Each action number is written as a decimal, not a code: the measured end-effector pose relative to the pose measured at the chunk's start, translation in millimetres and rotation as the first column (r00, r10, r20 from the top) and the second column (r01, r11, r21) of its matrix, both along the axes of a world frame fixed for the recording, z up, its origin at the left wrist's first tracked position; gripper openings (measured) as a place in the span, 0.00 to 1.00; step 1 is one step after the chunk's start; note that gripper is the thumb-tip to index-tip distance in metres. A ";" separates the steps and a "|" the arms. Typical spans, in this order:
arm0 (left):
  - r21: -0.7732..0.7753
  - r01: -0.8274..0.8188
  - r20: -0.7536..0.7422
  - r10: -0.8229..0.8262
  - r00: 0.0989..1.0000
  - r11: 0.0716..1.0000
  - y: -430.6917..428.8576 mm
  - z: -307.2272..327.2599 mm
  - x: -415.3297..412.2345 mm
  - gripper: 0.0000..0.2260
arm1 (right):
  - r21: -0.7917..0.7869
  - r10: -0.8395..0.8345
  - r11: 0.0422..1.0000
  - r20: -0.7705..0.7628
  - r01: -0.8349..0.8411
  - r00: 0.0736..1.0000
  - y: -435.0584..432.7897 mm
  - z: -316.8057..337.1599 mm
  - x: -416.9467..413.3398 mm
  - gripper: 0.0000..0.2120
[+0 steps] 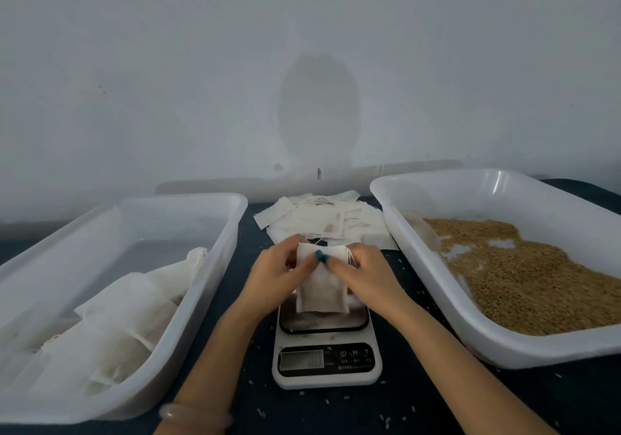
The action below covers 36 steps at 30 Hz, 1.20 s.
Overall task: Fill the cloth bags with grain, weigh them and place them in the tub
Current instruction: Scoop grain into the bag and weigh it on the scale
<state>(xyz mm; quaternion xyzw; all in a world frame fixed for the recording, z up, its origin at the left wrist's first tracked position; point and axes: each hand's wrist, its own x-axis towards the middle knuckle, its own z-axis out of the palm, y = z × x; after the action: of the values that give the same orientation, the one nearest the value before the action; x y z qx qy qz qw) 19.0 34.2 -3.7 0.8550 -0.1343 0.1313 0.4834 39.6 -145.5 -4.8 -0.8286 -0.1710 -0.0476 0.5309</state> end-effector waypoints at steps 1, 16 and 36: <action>0.069 -0.049 0.002 0.049 0.999 0.996 2.4 -3.3 2.8 0.10 | -0.051 -0.007 0.999 0.053 0.010 0.999 0.0 -4.4 2.3 0.19; -0.016 -0.187 -0.012 0.187 0.982 0.982 10.9 -17.3 8.2 0.16 | -0.043 -0.205 0.974 0.252 0.222 0.946 -23.2 -35.8 19.5 0.25; -0.121 -0.173 -0.053 0.168 0.984 0.977 4.6 -15.3 8.4 0.09 | 0.038 -0.223 0.975 0.070 0.221 0.972 -26.5 -54.4 26.3 0.20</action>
<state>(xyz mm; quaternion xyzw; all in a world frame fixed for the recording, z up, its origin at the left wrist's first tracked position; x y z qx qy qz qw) 27.4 38.8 -19.0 0.8340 -0.0416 0.1623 0.5257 66.0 -172.0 -59.1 -0.8321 -0.0962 -0.1400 0.5279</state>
